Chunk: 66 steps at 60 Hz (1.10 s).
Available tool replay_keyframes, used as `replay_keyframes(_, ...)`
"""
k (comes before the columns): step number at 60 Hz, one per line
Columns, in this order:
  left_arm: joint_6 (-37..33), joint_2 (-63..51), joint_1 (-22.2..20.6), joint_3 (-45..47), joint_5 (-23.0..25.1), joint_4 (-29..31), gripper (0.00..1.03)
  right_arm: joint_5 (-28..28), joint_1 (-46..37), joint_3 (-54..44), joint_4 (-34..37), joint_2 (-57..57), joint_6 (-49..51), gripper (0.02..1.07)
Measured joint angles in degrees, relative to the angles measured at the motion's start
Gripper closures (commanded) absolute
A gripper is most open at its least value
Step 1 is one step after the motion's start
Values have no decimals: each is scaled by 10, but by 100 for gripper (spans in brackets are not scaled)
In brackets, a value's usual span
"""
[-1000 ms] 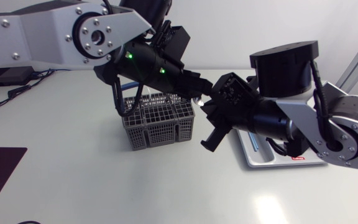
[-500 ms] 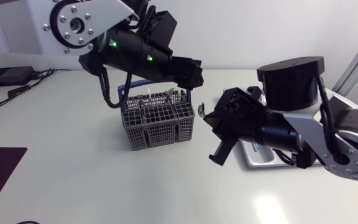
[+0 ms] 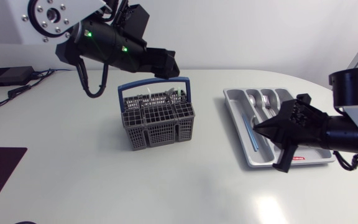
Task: Unload the cutlery basket into the drawer organizer.
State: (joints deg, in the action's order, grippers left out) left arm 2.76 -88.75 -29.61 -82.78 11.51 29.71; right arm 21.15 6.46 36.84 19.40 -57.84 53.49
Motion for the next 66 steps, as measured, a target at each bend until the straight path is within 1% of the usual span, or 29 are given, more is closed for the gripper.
replay_keyframes(7,-17,0,14,0,0,19,14,28,-78,2,48,-7,89,93)
replay_keyframes(17,-45,0,24,0,0,49,14,40,-165,15,95,-48,218,93)
replay_keyframes(24,-61,0,28,4,0,64,14,42,-211,39,108,-90,290,93)
replay_keyframes(33,-77,-1,30,22,0,72,14,39,-254,65,109,-144,370,94)
replay_keyframes(43,-90,-1,41,41,0,75,14,19,-278,78,108,-196,424,94)
replay_keyframes(60,-102,-9,52,56,0,74,14,-22,-299,95,44,-302,468,94)
replay_keyframes(66,-104,-17,52,58,0,73,14,-31,-311,111,38,-334,476,94)
